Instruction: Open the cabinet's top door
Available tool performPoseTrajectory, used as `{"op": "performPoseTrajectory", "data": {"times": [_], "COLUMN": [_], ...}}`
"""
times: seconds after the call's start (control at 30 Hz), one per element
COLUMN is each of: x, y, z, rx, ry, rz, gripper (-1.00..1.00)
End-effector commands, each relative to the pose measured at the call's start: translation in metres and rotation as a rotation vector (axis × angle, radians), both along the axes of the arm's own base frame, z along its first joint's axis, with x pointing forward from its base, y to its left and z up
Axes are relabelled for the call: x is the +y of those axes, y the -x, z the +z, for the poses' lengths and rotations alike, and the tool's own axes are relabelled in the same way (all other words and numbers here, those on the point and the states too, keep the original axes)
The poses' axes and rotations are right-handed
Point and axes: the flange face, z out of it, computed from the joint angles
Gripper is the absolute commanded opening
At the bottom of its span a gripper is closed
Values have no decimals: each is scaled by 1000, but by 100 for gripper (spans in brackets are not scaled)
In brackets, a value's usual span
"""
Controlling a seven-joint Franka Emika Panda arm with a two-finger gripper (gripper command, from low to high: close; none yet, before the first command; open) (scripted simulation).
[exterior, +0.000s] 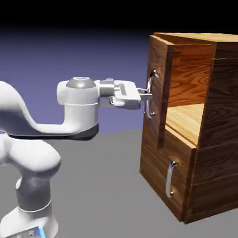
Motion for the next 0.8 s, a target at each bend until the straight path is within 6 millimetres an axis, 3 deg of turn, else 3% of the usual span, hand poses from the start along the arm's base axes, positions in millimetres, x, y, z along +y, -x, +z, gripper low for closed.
{"op": "performPoseTrajectory", "data": {"times": [0.0, 0.5, 0.77], "x": [5, 82, 133], "y": [5, 53, 71], "z": [0, 0, 0], "rx": [0, 0, 0], "ry": [0, 0, 0], "rz": [-20, -296, -459], "gripper": [-100, -100, -100]}}
